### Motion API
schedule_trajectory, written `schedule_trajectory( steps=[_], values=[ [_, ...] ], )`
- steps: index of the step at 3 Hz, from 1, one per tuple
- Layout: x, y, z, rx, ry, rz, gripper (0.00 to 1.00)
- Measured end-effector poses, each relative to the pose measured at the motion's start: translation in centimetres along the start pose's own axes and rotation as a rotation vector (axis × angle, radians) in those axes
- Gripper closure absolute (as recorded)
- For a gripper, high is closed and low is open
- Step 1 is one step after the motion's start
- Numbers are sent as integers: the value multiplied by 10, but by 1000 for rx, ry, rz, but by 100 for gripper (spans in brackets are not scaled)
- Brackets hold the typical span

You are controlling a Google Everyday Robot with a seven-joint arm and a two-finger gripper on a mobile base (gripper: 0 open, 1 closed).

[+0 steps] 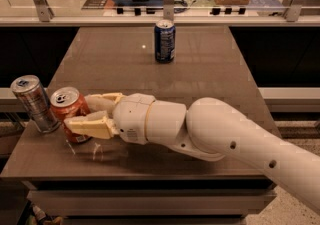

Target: Move coke can near redbull can

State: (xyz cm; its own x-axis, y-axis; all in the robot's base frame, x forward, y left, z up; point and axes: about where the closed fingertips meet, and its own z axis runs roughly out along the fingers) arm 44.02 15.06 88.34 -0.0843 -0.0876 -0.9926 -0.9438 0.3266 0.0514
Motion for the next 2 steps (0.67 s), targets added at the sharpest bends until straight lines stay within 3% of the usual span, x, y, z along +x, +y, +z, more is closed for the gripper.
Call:
schedule_trajectory(
  steps=[2],
  values=[
    [-1,3,2,-6,1,-3,39]
  ],
)
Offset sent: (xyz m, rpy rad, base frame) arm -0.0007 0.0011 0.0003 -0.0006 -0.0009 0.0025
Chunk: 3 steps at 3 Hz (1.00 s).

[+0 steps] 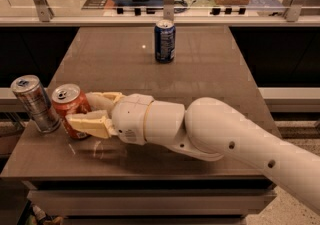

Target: Move coke can near redbull can

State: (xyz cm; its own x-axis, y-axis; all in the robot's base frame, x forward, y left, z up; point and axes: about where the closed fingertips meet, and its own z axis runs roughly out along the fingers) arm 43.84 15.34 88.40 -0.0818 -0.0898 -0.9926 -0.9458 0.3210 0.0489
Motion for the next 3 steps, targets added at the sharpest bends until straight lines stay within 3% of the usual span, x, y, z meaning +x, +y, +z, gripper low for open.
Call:
schedule_trajectory(
  steps=[1,2,3],
  values=[
    [0,1,1,-3,1,-2,16],
    [-1,3,2,-6,2,-3,0],
    [-1,3,2,-6,2,-3,0]
  ],
)
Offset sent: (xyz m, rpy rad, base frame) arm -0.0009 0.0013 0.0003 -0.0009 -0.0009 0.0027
